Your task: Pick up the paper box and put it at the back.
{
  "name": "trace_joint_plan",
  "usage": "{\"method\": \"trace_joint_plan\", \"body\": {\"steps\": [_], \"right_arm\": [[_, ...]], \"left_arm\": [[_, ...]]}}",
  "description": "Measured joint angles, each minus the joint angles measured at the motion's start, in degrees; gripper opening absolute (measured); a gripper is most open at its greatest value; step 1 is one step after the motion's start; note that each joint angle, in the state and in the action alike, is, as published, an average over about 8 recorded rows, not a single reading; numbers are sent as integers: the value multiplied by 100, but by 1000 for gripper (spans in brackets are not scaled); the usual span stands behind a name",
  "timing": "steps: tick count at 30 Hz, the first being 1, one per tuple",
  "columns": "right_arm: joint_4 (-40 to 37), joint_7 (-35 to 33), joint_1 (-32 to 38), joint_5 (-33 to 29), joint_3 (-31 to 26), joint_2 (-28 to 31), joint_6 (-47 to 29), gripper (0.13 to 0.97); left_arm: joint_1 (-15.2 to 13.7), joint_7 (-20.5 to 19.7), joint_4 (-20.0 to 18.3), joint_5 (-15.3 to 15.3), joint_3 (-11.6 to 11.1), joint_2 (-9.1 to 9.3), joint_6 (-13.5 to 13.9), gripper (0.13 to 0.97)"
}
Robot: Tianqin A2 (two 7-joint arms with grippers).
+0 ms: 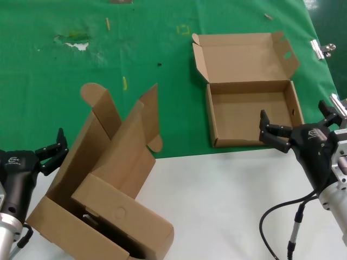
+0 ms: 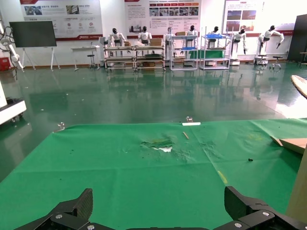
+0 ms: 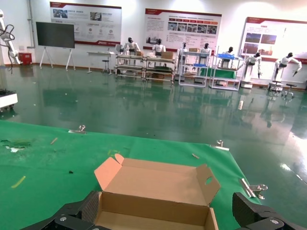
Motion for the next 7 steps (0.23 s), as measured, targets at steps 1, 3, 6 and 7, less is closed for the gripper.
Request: {"method": "trace_joint_plan", "body": {"steps": [1, 3, 6, 7], "right_arm": [[0, 0, 0, 0, 0, 0, 0, 966], [0, 0, 0, 0, 0, 0, 0, 966], [0, 0, 0, 0, 0, 0, 0, 966], [0, 0, 0, 0, 0, 0, 0, 966]], "left_arm": [[0, 0, 0, 0, 0, 0, 0, 966], [0, 0, 0, 0, 0, 0, 0, 966], [0, 0, 0, 0, 0, 0, 0, 966], [0, 0, 0, 1, 0, 0, 0, 966]]}}
